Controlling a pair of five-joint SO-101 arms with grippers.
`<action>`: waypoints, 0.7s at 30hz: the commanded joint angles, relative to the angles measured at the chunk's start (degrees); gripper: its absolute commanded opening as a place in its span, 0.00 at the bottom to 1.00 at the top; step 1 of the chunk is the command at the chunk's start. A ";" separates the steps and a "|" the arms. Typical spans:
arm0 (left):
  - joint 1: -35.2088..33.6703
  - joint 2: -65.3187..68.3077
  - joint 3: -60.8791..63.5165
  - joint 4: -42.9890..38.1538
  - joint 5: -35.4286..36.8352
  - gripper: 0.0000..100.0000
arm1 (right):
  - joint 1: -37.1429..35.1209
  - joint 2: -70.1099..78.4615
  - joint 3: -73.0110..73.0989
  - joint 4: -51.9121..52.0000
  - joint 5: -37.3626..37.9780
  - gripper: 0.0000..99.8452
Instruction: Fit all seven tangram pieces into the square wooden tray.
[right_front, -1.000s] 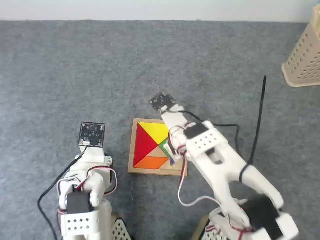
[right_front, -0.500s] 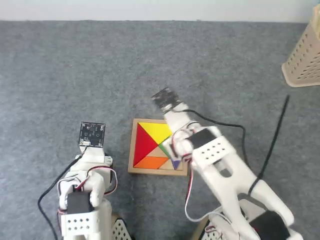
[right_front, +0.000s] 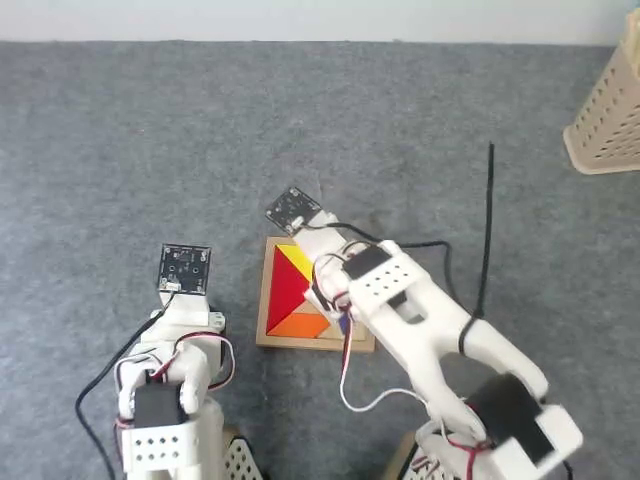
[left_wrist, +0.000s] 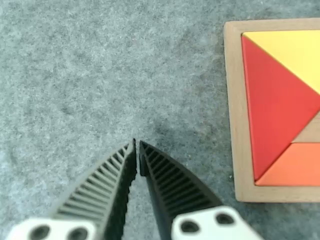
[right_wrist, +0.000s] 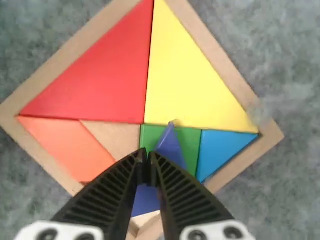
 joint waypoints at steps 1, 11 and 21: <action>0.00 -1.14 -0.40 0.44 -0.26 0.01 | -0.22 0.92 -4.04 -0.84 0.70 0.01; 0.00 -1.14 -0.40 0.44 -0.26 0.01 | 4.97 2.51 -4.75 -0.22 -4.75 0.01; 0.00 -1.14 -0.40 0.44 -0.26 0.01 | 4.97 2.33 -4.75 0.48 -7.38 0.01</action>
